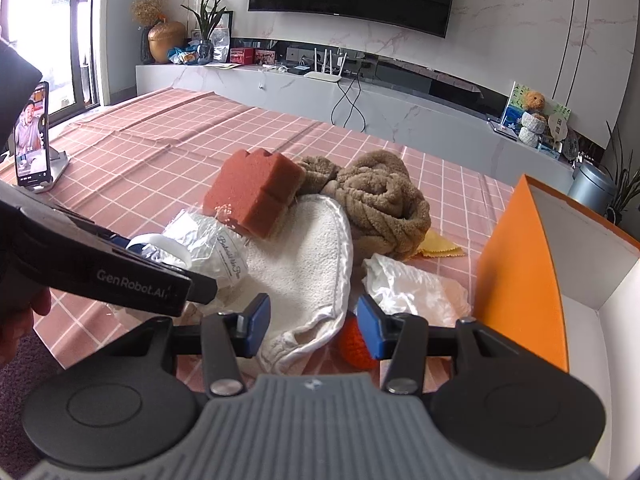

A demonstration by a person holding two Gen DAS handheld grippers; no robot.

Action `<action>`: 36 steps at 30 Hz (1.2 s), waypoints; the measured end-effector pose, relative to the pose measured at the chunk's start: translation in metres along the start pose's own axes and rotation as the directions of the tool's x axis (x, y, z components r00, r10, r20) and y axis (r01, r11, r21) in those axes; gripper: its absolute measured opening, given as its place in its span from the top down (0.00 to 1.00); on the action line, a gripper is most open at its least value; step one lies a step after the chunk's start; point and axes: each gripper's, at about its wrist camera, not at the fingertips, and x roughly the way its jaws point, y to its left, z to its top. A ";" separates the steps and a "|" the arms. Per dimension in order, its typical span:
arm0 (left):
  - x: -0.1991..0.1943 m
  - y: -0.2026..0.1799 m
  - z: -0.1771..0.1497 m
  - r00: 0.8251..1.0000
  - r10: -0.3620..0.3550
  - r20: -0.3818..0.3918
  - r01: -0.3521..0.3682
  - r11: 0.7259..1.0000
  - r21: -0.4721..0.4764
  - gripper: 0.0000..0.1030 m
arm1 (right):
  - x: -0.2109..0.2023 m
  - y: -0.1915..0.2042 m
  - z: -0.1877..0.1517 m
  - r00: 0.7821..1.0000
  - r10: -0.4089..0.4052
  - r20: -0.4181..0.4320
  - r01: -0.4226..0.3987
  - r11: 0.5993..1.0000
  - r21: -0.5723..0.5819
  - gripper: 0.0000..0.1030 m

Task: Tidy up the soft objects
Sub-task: 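Grasp the white plastic-wrapped bundle with the left tool while the right tool grasps the red sponge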

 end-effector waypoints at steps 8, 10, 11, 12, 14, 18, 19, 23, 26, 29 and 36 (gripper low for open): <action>-0.025 0.015 0.005 0.997 0.017 0.072 -0.014 0.999 -0.046 0.43 | 0.008 0.013 0.022 0.998 0.045 0.037 -0.040 0.991 -0.124 0.53; -0.030 0.023 0.009 0.995 0.041 0.089 -0.035 0.997 -0.068 0.43 | 0.014 0.019 0.032 0.998 0.056 0.042 -0.048 0.982 -0.184 0.52; -0.031 0.028 0.012 0.994 0.053 0.096 -0.045 0.996 -0.080 0.43 | 0.017 0.023 0.037 0.997 0.058 0.045 -0.047 0.974 -0.221 0.51; -0.032 0.032 0.014 0.993 0.065 0.101 -0.056 0.994 -0.089 0.43 | 0.021 0.027 0.043 0.997 0.057 0.047 -0.043 0.965 -0.257 0.45; -0.030 0.039 0.020 0.991 0.083 0.102 -0.073 0.992 -0.102 0.43 | 0.028 0.033 0.055 0.997 0.066 0.047 -0.048 0.945 -0.325 0.35; -0.027 0.053 0.026 0.990 0.094 0.109 -0.079 0.988 -0.131 0.43 | 0.047 0.050 0.072 0.995 0.088 0.038 -0.059 0.873 -0.484 0.29; -0.026 0.056 0.026 0.989 0.096 0.111 -0.080 0.987 -0.138 0.43 | 0.052 0.055 0.074 0.995 0.092 0.032 -0.062 0.849 -0.524 0.28; -0.022 0.065 0.026 0.988 0.107 0.114 -0.089 0.984 -0.153 0.43 | 0.076 0.072 0.076 0.997 0.083 -0.003 -0.064 0.750 -0.658 0.28; -0.020 0.071 0.024 0.989 0.097 0.114 -0.076 0.981 -0.176 0.43 | 0.093 0.078 0.074 0.998 0.047 -0.031 -0.055 0.712 -0.700 0.29; -0.018 0.076 0.022 0.989 0.087 0.115 -0.064 0.979 -0.193 0.43 | 0.097 0.078 0.071 0.999 0.036 -0.034 -0.049 0.703 -0.709 0.33; -0.016 0.075 0.020 0.991 0.064 0.117 -0.040 0.980 -0.197 0.43 | 0.084 0.080 0.069 1.000 0.022 0.019 -0.002 0.711 -0.703 0.72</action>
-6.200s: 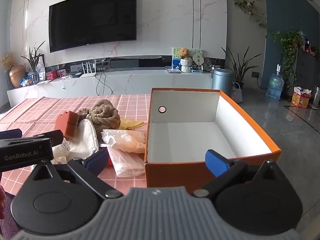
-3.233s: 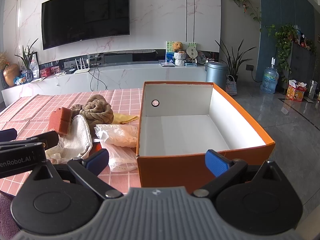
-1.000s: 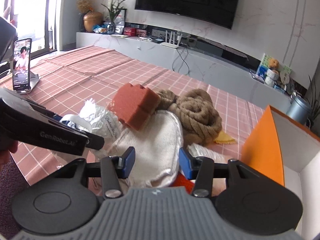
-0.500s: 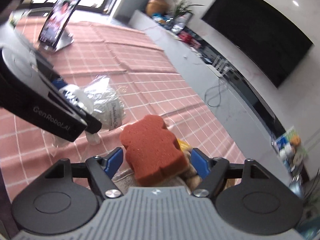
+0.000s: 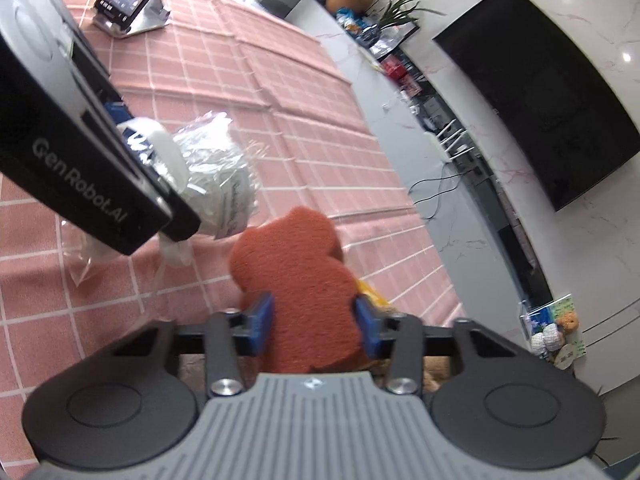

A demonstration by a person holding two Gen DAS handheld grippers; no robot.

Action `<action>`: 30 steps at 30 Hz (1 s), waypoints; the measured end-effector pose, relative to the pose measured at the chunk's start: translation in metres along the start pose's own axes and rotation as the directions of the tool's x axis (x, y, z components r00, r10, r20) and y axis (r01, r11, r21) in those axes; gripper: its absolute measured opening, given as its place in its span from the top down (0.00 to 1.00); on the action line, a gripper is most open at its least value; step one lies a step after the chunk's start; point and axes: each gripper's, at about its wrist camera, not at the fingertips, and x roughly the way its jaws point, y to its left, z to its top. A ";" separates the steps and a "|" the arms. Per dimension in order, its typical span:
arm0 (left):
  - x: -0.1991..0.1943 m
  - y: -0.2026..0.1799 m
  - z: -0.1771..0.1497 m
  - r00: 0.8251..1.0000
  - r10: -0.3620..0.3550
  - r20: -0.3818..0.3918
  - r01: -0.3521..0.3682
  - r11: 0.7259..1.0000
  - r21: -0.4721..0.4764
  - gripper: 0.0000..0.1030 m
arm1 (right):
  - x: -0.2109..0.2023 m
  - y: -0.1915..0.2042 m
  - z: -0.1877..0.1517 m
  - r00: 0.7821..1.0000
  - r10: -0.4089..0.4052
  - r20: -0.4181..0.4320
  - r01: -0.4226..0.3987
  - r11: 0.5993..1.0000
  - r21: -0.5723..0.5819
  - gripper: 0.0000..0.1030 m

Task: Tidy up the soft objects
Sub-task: 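Grasp the white plastic-wrapped bundle with the left tool while the right tool grasps the red sponge, then lift and carry the bundle and sponge with both tools over the orange box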

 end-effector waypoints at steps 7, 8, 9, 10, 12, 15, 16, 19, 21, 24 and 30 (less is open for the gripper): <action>-0.010 -0.006 -0.004 1.000 0.004 0.011 -0.004 1.000 0.001 0.43 | -0.036 -0.011 -0.003 0.997 0.069 0.014 -0.071 0.990 0.124 0.89; -0.012 -0.008 -0.005 1.000 0.005 0.011 -0.005 1.000 0.005 0.43 | -0.043 -0.011 -0.005 0.997 0.075 0.017 -0.077 0.985 0.155 0.89; -0.014 -0.010 -0.006 1.000 0.003 0.011 -0.003 1.000 0.009 0.43 | -0.049 -0.010 -0.008 0.997 0.069 0.019 -0.071 0.981 0.178 0.89; -0.016 -0.011 -0.008 1.000 -0.001 0.011 0.001 1.000 0.010 0.43 | -0.055 -0.008 -0.011 0.998 0.057 0.018 -0.060 0.978 0.202 0.89; -0.019 -0.015 -0.014 1.000 -0.010 0.005 0.009 1.000 0.011 0.43 | -0.065 -0.010 -0.018 0.998 0.065 0.013 -0.066 0.956 0.285 0.89; -0.023 -0.021 -0.024 1.000 -0.019 -0.012 0.019 1.000 0.017 0.43 | -0.075 -0.020 -0.037 0.992 0.127 -0.003 -0.108 0.861 0.497 0.89; -0.024 -0.022 -0.026 1.000 -0.024 -0.017 0.024 1.000 0.017 0.43 | -0.079 -0.024 -0.045 0.990 0.140 -0.004 -0.113 0.815 0.569 0.89; -0.025 -0.027 -0.033 0.999 -0.033 -0.033 0.033 0.999 0.019 0.43 | -0.085 -0.031 -0.070 0.984 0.177 -0.010 -0.112 0.664 0.740 0.89; -0.024 -0.031 -0.037 0.998 -0.035 -0.045 0.037 0.999 0.030 0.43 | -0.083 -0.029 -0.083 0.978 0.206 -0.021 -0.110 0.604 0.790 0.89; -0.020 -0.039 -0.044 0.996 -0.056 -0.069 0.059 0.997 0.042 0.43 | -0.084 -0.021 -0.090 0.982 0.188 -0.029 -0.093 0.608 0.788 0.85; -0.020 -0.044 -0.048 0.998 -0.032 -0.063 0.036 0.997 0.065 0.43 | -0.088 -0.017 -0.079 0.983 0.181 0.015 -0.141 0.712 0.688 0.47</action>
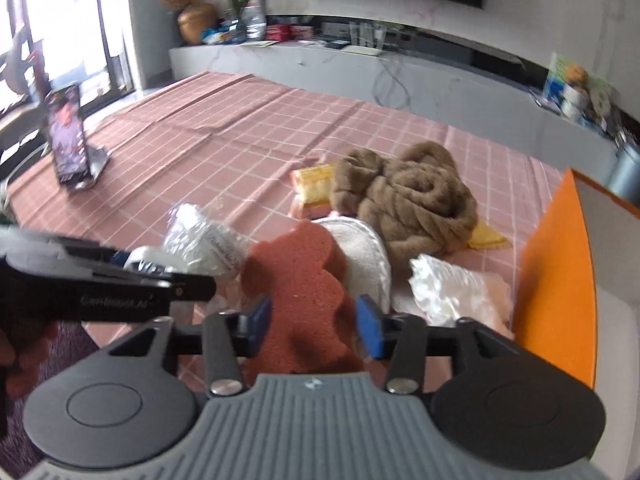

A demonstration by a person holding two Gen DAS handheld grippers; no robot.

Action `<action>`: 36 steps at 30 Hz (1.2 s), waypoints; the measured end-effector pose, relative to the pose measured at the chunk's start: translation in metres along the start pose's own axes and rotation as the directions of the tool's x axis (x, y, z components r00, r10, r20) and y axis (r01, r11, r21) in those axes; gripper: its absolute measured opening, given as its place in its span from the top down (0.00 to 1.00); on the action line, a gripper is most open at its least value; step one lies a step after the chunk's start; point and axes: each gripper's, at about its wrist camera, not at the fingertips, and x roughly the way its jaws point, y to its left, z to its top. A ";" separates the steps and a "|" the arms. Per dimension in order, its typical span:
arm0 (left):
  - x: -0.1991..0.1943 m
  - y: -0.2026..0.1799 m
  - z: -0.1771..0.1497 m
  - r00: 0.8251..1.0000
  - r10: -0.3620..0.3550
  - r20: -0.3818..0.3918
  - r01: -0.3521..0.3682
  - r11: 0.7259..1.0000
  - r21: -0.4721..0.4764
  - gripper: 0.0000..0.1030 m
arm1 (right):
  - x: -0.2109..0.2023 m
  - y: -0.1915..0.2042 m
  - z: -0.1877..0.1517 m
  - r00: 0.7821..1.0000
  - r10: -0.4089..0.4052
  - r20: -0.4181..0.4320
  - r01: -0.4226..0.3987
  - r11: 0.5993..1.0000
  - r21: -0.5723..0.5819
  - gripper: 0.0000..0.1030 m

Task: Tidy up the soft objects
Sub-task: 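Lift and carry the bundle and sponge with both tools over the orange box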

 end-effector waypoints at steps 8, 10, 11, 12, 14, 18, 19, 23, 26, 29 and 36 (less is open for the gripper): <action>0.000 0.007 0.002 0.999 0.033 0.005 -0.033 0.999 -0.010 0.43 | 0.023 0.038 -0.002 0.998 -0.067 0.011 0.067 0.947 -0.314 0.23; 0.000 0.006 0.002 1.000 0.030 0.003 -0.030 1.000 -0.006 0.43 | 0.030 0.041 -0.002 0.995 -0.095 0.005 0.092 0.940 -0.328 0.23; 0.001 0.005 0.002 1.000 0.029 0.003 -0.029 1.000 -0.004 0.43 | 0.032 0.041 -0.002 0.994 -0.110 0.004 0.105 0.939 -0.328 0.25; 0.001 0.005 0.003 1.000 0.028 0.003 -0.028 1.000 -0.003 0.43 | 0.035 0.041 -0.002 0.993 -0.119 -0.005 0.111 0.939 -0.327 0.27; 0.002 0.005 0.002 1.000 0.028 0.002 -0.028 1.000 0.000 0.43 | 0.039 0.038 -0.003 0.991 -0.131 -0.018 0.118 0.941 -0.318 0.29; 0.001 0.004 0.002 1.000 0.027 0.001 -0.027 1.000 0.003 0.43 | 0.034 0.032 -0.004 0.994 -0.111 -0.010 0.105 0.959 -0.264 0.38; 0.000 0.003 0.002 1.000 0.027 0.003 -0.027 1.000 0.003 0.43 | 0.031 0.030 -0.004 0.994 -0.107 -0.005 0.102 0.963 -0.251 0.39; -0.008 -0.002 0.003 0.999 0.027 0.025 -0.027 1.000 0.011 0.43 | 0.005 0.023 0.001 0.995 -0.084 0.049 0.092 0.981 -0.169 0.41; -0.017 -0.007 0.005 0.998 0.027 0.053 -0.028 0.999 0.017 0.43 | -0.020 0.009 0.005 0.993 -0.055 0.105 0.063 0.995 -0.082 0.41; -0.027 -0.013 0.008 0.996 0.028 0.084 -0.029 0.999 0.020 0.43 | -0.041 -0.011 0.008 0.990 -0.005 0.139 0.001 1.000 0.031 0.41; -0.051 -0.053 0.018 0.989 -0.060 0.132 0.049 0.995 0.086 0.43 | -0.095 -0.048 0.002 0.971 -0.108 0.213 0.071 0.982 0.177 0.41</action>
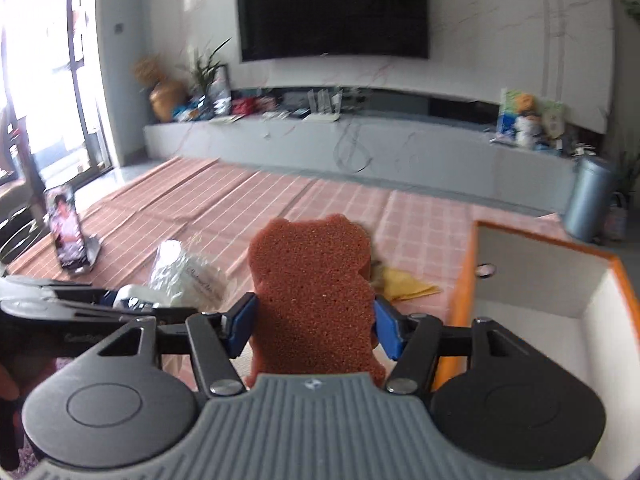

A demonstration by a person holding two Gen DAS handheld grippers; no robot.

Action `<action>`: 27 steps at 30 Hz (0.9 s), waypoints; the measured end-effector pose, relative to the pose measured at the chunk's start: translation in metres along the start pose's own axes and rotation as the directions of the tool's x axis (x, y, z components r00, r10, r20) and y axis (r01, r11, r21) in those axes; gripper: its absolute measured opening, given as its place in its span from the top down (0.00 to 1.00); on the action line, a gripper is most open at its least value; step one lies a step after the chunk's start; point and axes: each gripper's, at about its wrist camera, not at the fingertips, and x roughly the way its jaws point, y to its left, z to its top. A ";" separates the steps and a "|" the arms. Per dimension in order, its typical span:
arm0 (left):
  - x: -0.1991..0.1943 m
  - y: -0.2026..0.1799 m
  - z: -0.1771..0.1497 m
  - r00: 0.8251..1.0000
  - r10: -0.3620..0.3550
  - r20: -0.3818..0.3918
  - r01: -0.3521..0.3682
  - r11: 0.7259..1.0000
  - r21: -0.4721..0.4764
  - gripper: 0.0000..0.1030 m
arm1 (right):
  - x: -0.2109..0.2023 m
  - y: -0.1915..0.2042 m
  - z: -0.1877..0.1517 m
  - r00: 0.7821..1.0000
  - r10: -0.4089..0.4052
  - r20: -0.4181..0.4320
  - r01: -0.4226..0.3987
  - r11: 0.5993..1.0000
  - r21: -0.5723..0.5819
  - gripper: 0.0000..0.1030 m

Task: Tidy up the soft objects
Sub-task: 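Lift and carry the bundle and sponge with both tools over the orange box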

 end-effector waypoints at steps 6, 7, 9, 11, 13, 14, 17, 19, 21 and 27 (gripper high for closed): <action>-0.001 -0.060 0.015 0.990 -0.138 0.005 0.137 0.986 0.097 0.43 | -0.051 -0.044 0.000 0.989 -0.135 0.056 0.132 0.990 0.057 0.41; 0.000 -0.070 0.019 0.986 -0.165 0.004 0.164 0.980 0.110 0.43 | -0.058 -0.053 -0.002 0.986 -0.156 0.056 0.152 0.986 0.064 0.41; 0.004 -0.092 0.027 0.975 -0.220 -0.007 0.219 0.966 0.137 0.43 | -0.071 -0.069 -0.007 0.979 -0.199 0.045 0.195 0.978 0.079 0.41; 0.011 -0.114 0.033 0.964 -0.265 -0.028 0.266 0.951 0.157 0.43 | -0.081 -0.088 -0.014 0.970 -0.242 0.019 0.240 0.967 0.087 0.41; 0.022 -0.134 0.038 0.949 -0.309 -0.058 0.314 0.934 0.167 0.43 | -0.087 -0.105 -0.021 0.957 -0.289 -0.022 0.290 0.953 0.089 0.41; 0.028 -0.144 0.039 0.943 -0.323 -0.075 0.332 0.927 0.175 0.43 | -0.089 -0.113 -0.025 0.952 -0.304 -0.043 0.306 0.948 0.084 0.41; 0.050 -0.176 0.036 0.928 -0.346 -0.140 0.370 0.904 0.214 0.43 | -0.087 -0.136 -0.036 0.937 -0.329 -0.115 0.338 0.939 0.062 0.41; 0.066 -0.195 0.031 0.919 -0.342 -0.195 0.382 0.894 0.236 0.43 | -0.082 -0.148 -0.042 0.928 -0.336 -0.161 0.348 0.936 0.050 0.41; 0.081 -0.206 0.025 0.918 -0.318 -0.238 0.376 0.890 0.258 0.43 | -0.076 -0.157 -0.046 0.922 -0.330 -0.201 0.342 0.939 0.028 0.41; 0.104 -0.225 0.012 0.921 -0.226 -0.318 0.330 0.885 0.329 0.43 | -0.051 -0.170 -0.042 0.916 -0.297 -0.269 0.288 0.955 -0.072 0.41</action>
